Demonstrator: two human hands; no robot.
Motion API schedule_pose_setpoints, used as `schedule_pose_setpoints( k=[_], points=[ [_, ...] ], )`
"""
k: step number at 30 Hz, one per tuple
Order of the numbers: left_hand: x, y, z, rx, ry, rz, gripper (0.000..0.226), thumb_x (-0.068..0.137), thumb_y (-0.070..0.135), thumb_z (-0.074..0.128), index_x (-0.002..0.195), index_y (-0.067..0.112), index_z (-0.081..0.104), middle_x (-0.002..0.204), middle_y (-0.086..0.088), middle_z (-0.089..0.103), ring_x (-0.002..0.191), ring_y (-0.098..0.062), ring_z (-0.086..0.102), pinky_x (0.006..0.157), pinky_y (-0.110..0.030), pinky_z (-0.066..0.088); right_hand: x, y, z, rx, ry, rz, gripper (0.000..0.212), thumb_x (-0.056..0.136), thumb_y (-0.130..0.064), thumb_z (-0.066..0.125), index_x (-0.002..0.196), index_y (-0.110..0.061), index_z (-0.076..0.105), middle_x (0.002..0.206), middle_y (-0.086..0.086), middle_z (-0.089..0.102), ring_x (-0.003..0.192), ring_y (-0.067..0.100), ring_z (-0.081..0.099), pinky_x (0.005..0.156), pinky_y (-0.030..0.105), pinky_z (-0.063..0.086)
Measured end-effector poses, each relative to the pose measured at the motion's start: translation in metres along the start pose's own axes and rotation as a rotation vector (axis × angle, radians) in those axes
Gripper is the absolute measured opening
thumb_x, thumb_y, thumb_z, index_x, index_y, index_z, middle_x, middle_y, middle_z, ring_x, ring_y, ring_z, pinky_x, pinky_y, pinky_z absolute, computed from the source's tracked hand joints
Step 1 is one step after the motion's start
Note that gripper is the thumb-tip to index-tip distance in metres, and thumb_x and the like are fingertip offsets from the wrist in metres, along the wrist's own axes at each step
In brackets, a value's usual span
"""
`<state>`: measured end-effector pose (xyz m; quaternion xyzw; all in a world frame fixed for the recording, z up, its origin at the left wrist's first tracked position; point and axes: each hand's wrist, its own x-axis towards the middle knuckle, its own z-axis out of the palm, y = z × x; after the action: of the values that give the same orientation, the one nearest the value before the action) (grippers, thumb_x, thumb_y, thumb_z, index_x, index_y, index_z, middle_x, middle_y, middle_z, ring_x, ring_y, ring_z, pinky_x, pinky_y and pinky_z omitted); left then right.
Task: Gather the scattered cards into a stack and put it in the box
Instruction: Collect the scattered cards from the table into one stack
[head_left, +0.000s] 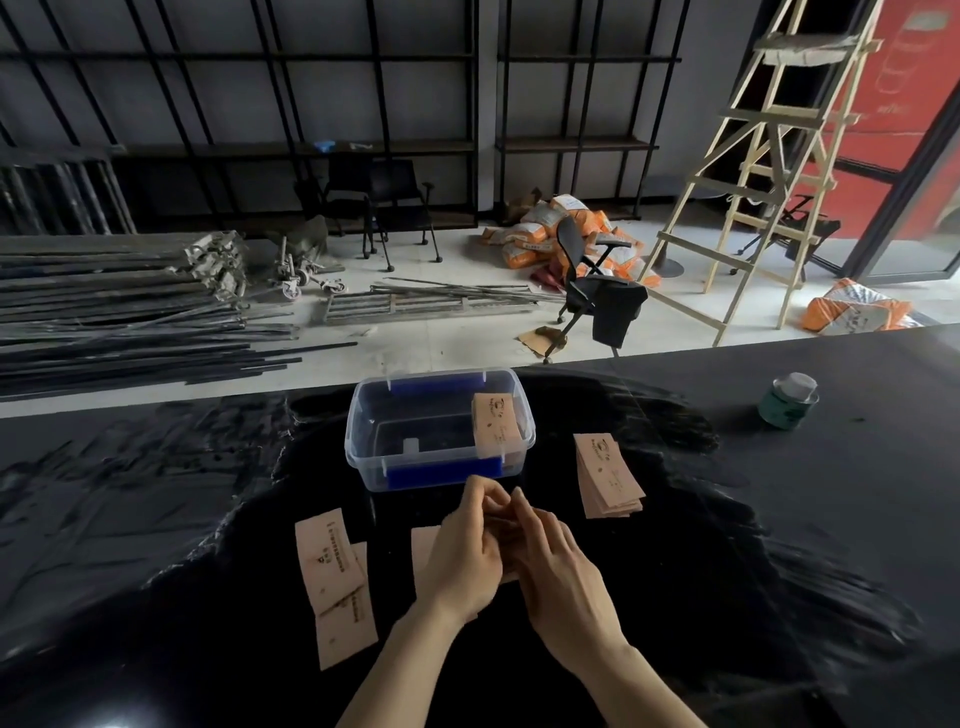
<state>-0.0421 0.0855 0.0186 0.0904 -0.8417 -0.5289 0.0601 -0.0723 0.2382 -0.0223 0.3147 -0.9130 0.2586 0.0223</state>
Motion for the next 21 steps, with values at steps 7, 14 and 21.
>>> schedule_pose_setpoints(
  k=[7,14,21],
  points=[
    [-0.015,-0.016,-0.035,0.194,0.490,-0.301,0.024,0.094,0.002,0.062,0.109,0.020,0.059,0.109,0.001,0.065,0.100,-0.020,0.067,0.081,-0.031,0.052,-0.003,0.010,-0.005,-0.071,-0.021,0.015,0.032,0.098,-0.021,0.066,0.128,-0.021,0.053,0.122,-0.002,0.052,0.106,0.016,0.058,0.065,0.024,0.052],
    [-0.021,-0.018,-0.045,0.486,0.124,-0.528,0.047,0.085,0.038,0.072,0.125,0.026,0.050,0.126,-0.001,0.058,0.116,-0.023,0.060,0.098,-0.040,0.054,0.004,0.015,-0.008,-0.016,-0.041,0.027,0.031,0.095,-0.046,0.056,0.118,-0.028,0.044,0.112,-0.007,0.058,0.099,0.012,0.058,0.069,0.020,0.041],
    [-0.017,-0.029,-0.030,0.386,0.106,-0.531,0.072,0.077,0.026,0.083,0.137,0.029,0.043,0.128,-0.001,0.058,0.117,-0.023,0.060,0.097,-0.042,0.054,0.003,0.025,-0.014,-0.034,-0.068,0.029,0.064,0.087,-0.058,0.071,0.139,-0.036,0.041,0.115,-0.009,0.051,0.103,0.013,0.050,0.073,0.022,0.045]
  ],
)
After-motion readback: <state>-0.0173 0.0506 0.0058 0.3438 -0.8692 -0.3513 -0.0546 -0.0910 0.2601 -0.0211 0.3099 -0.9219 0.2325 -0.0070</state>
